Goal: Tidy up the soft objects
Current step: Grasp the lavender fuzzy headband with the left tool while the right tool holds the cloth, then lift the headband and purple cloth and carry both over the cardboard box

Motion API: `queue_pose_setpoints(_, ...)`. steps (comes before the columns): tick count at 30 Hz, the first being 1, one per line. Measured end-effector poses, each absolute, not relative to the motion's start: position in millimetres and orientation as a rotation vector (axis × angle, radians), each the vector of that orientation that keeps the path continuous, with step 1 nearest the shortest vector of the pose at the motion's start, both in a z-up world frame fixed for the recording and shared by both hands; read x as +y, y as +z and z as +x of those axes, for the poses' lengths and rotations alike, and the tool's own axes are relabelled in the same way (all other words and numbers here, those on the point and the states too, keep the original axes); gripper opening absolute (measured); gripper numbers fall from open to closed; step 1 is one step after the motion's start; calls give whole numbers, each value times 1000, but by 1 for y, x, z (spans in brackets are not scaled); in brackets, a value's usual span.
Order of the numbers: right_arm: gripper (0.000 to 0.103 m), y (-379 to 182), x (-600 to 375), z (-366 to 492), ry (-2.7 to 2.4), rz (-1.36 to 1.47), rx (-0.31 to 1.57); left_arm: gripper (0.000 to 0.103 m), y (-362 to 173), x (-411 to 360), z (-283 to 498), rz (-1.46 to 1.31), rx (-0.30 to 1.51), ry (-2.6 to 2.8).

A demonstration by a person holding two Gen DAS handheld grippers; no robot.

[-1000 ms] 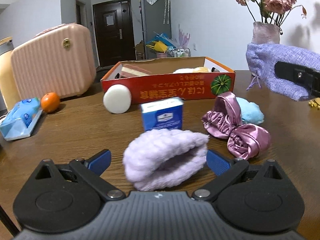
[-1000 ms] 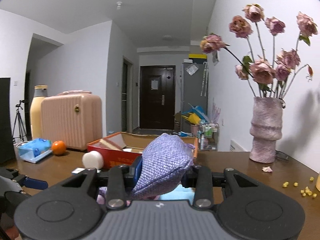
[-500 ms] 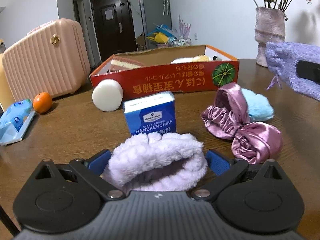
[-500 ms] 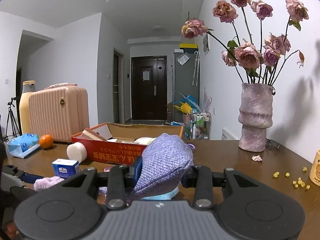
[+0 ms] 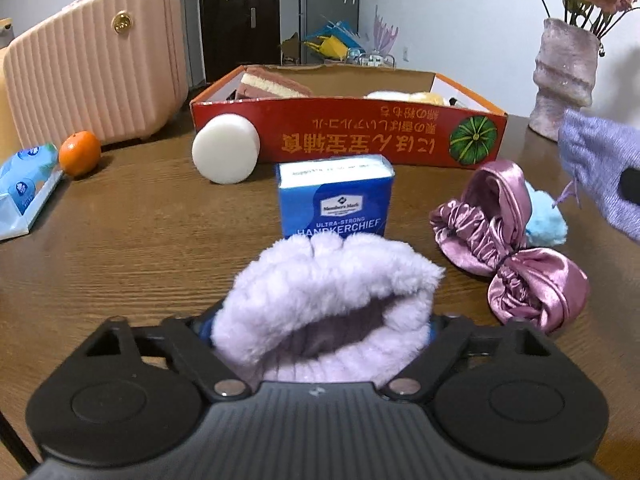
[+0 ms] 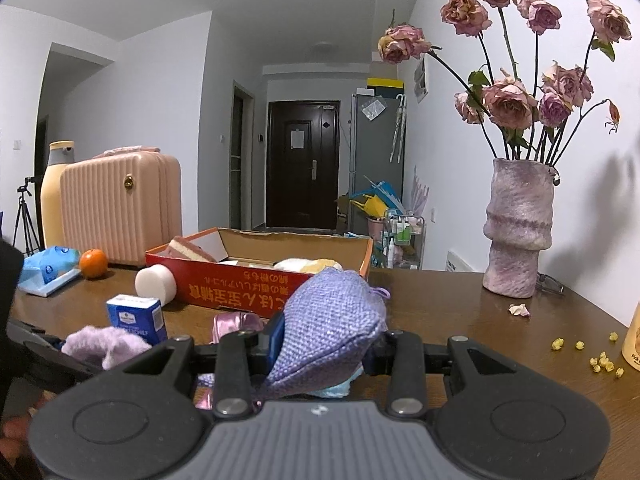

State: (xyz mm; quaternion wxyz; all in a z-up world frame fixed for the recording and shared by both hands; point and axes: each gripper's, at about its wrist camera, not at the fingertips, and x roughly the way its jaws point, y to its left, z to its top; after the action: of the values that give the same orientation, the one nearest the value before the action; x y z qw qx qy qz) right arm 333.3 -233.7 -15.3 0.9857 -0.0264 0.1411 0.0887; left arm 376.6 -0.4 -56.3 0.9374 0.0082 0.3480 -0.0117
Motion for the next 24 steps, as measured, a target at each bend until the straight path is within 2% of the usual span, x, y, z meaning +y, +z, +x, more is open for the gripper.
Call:
queue_pose_setpoints(6, 36, -18, -232, 334, 172, -64, 292, 48, -46, 2, 363, 15, 643, -20)
queue_pose_setpoints(9, 36, -18, -232, 333, 170, -65, 288, 38, -41, 4, 357, 10, 623, -15)
queue_pose_setpoints(24, 36, -13, -230, 320, 170, -39, 259, 36, -10, 16, 321, -48, 504, -11)
